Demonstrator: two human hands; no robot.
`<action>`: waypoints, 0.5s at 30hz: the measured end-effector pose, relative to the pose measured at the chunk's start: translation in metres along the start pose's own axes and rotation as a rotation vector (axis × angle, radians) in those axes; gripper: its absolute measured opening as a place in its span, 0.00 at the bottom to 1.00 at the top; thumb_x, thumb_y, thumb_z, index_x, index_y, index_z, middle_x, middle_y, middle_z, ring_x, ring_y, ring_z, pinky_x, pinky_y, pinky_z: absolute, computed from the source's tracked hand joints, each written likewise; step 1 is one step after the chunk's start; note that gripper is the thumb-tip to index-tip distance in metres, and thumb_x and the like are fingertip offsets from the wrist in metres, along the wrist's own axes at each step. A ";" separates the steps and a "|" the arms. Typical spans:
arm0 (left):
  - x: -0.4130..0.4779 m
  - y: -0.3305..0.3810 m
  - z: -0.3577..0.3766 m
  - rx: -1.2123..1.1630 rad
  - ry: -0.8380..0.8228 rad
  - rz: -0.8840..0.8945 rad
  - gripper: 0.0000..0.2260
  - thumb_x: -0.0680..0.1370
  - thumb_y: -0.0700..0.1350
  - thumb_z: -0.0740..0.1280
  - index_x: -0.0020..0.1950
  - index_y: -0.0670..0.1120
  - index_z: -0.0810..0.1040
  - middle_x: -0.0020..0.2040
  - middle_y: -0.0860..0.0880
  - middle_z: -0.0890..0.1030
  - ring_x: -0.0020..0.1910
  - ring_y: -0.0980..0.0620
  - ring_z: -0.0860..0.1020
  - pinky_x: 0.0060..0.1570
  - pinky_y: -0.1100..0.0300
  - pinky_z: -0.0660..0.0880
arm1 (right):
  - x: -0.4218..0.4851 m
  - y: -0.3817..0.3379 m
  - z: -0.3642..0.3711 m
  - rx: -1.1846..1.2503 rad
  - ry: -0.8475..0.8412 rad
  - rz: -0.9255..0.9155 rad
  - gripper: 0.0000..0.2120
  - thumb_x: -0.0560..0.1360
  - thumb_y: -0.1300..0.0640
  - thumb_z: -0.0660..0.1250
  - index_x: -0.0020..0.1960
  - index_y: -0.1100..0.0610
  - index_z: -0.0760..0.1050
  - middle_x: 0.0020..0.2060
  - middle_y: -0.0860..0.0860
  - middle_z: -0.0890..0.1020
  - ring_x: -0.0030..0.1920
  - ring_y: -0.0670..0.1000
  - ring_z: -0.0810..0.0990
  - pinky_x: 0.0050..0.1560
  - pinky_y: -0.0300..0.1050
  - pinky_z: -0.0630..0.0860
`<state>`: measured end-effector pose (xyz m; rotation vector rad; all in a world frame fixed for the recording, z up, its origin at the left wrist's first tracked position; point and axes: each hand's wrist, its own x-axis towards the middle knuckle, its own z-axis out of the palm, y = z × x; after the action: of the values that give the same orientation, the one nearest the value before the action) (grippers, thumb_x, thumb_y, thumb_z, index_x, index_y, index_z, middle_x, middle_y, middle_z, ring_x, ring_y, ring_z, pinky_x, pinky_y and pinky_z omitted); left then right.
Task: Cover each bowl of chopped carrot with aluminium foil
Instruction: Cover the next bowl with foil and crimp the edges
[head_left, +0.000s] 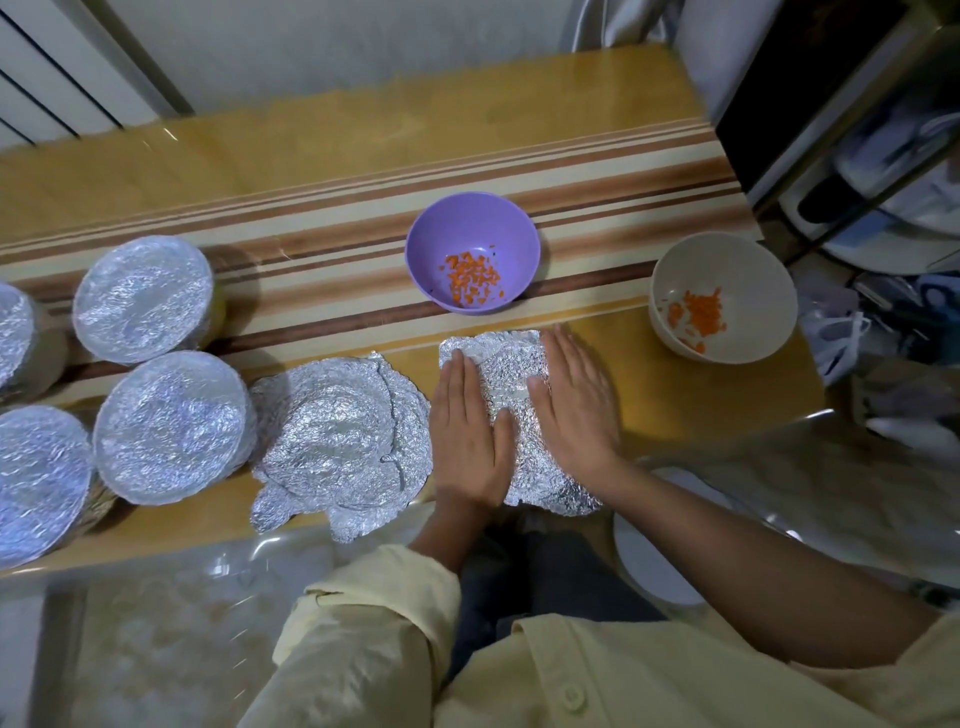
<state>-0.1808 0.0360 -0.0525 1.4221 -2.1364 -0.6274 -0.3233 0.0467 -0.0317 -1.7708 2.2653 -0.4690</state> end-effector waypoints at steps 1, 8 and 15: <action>0.001 0.000 -0.001 -0.057 0.016 -0.011 0.27 0.82 0.48 0.53 0.77 0.32 0.61 0.78 0.35 0.61 0.78 0.39 0.59 0.78 0.48 0.55 | 0.001 0.001 0.000 0.034 0.022 0.009 0.29 0.81 0.46 0.44 0.75 0.61 0.61 0.73 0.56 0.65 0.73 0.53 0.61 0.72 0.43 0.52; 0.001 -0.002 0.002 -0.301 0.081 -0.170 0.25 0.83 0.47 0.52 0.77 0.35 0.62 0.75 0.38 0.67 0.75 0.42 0.65 0.76 0.51 0.59 | 0.007 0.011 0.003 0.260 0.089 0.055 0.23 0.82 0.51 0.48 0.71 0.59 0.68 0.66 0.55 0.74 0.66 0.54 0.72 0.65 0.39 0.61; 0.001 -0.002 0.004 -0.422 0.145 -0.259 0.26 0.83 0.50 0.52 0.75 0.34 0.63 0.71 0.47 0.67 0.71 0.56 0.64 0.73 0.65 0.58 | 0.006 0.016 0.007 0.548 0.153 0.162 0.18 0.82 0.56 0.53 0.68 0.59 0.72 0.60 0.56 0.79 0.57 0.53 0.77 0.59 0.41 0.69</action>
<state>-0.1826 0.0352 -0.0566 1.4576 -1.5999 -0.9735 -0.3367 0.0432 -0.0437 -1.3042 2.0746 -1.0968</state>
